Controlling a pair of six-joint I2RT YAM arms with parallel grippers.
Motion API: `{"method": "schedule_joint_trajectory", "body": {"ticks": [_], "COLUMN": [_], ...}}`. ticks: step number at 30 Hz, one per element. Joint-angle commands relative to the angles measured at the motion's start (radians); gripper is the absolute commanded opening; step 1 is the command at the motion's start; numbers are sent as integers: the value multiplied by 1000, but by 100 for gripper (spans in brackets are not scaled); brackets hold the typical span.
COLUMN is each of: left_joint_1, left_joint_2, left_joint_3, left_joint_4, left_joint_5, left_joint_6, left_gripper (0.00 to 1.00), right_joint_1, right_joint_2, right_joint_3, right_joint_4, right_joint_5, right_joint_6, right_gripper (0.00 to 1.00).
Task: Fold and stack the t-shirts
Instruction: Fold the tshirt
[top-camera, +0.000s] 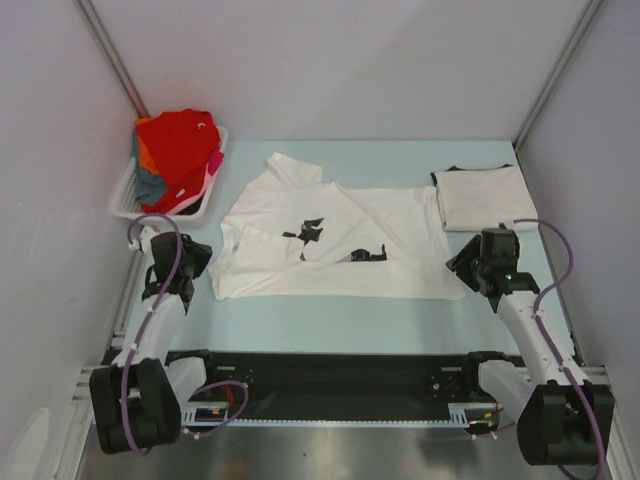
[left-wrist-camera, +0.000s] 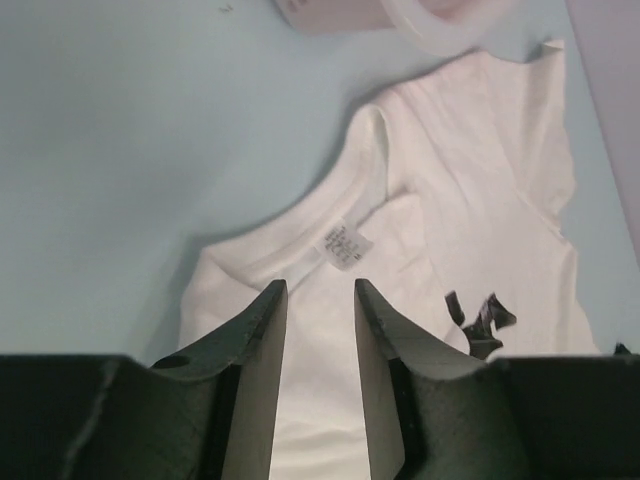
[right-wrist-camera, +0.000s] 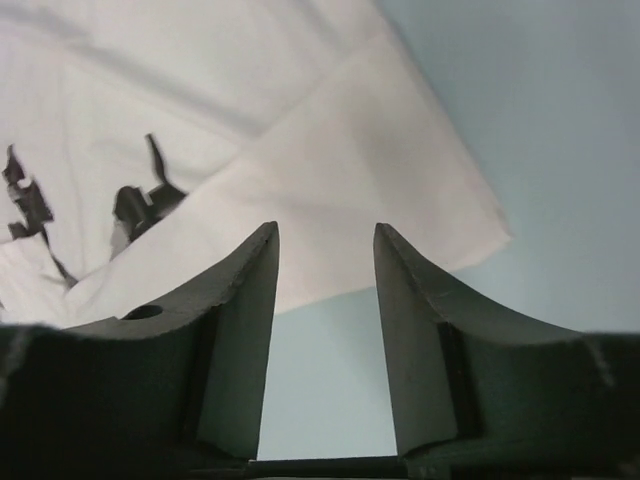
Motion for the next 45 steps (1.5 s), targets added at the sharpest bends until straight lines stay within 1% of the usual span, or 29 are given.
{"method": "schedule_joint_trajectory", "body": {"ticks": [1, 2, 4, 6, 7, 8, 9, 10, 12, 13, 14, 16, 17, 19, 20, 21, 22, 23, 25, 29, 30, 32, 33, 35, 36, 37, 40, 43, 45], "left_joint_1": [-44, -68, -85, -120, -131, -151, -156, -160, -171, -203, -241, -281, -309, -337, -367, -384, -399, -422, -441, -473, -481, -507, -515, -525, -525, -525, -524, -522, -515], "left_joint_2": [-99, -113, -113, -80, -64, -47, -28, 11, 52, 87, 101, 120, 128, 126, 123, 115, 112, 112, 131, 236, 296, 353, 382, 471, 502, 566, 638, 710, 764], "left_joint_3": [-29, -34, -46, -51, -46, -45, -43, -39, -25, 1, 21, 68, 78, 102, 111, 121, 141, 150, 182, 271, 317, 364, 413, 460, 484, 539, 610, 659, 684], "left_joint_4": [-48, -55, -51, -37, -32, -25, -14, 3, 11, 11, -8, -64, -75, -100, -106, -115, -127, -124, -123, -135, -147, -172, -184, -227, -242, -291, -339, -364, -374], "left_joint_5": [6, 14, 61, 82, 85, 89, 97, 120, 138, 140, 99, 44, -7, -53, -73, -122, -138, -139, -141, -144, -139, -179, -199, -230, -231, -251, -274, -291, -270], "left_joint_6": [23, 17, -11, -18, -18, -20, -17, -8, 4, 44, 66, 99, 107, 130, 141, 156, 170, 188, 230, 279, 297, 310, 323, 336, 347, 347, 354, 359, 353], "left_gripper": [39, 39, 39, 39, 39, 39, 39, 39, 39, 38, 38, 38, 36, 33, 26, 23, 18, 9, 0, 0, 0, 0, 0, 0, 0, 0, 0, 1, 0], "right_joint_1": [143, 162, 200, 255, 277, 327, 350, 381, 448, 467, 484, 525, 536, 559, 562, 567, 573, 576, 582, 585, 587, 597, 604, 623, 630, 636, 663, 680, 685], "right_joint_2": [38, 54, 114, 195, 226, 255, 292, 355, 422, 473, 492, 527, 548, 559, 561, 559, 558, 555, 547, 542, 547, 552, 552, 559, 562, 567, 578, 598, 613], "right_joint_3": [111, 124, 146, 163, 174, 199, 219, 235, 289, 301, 312, 335, 338, 346, 345, 343, 343, 343, 340, 331, 332, 335, 334, 334, 334, 334, 329, 315, 300], "right_joint_4": [25, 51, 106, 168, 188, 212, 220, 225, 225, 228, 229, 223, 216, 208, 203, 202, 199, 191, 183, 176, 173, 162, 162, 160, 160, 162, 166, 170, 173], "right_joint_5": [141, 136, 63, -6, -9, -43, -55, -63, -65, -65, -58, -43, -29, -22, 18, 24, 28, 41, 52, 38, 34, 24, 23, 20, 17, 14, 15, 14, 21], "right_joint_6": [-60, -62, -92, -94, -99, -97, -100, -103, -102, -102, -106, -112, -117, -128, -132, -138, -146, -151, -169, -195, -201, -212, -217, -224, -224, -227, -229, -224, -215], "right_gripper": [46, 44, 36, 33, 30, 29, 27, 20, 11, 4, 0, 0, 0, 0, 0, 0, 0, 0, 0, 0, 0, 0, 0, 0, 0, 0, 0, 0, 0]}}
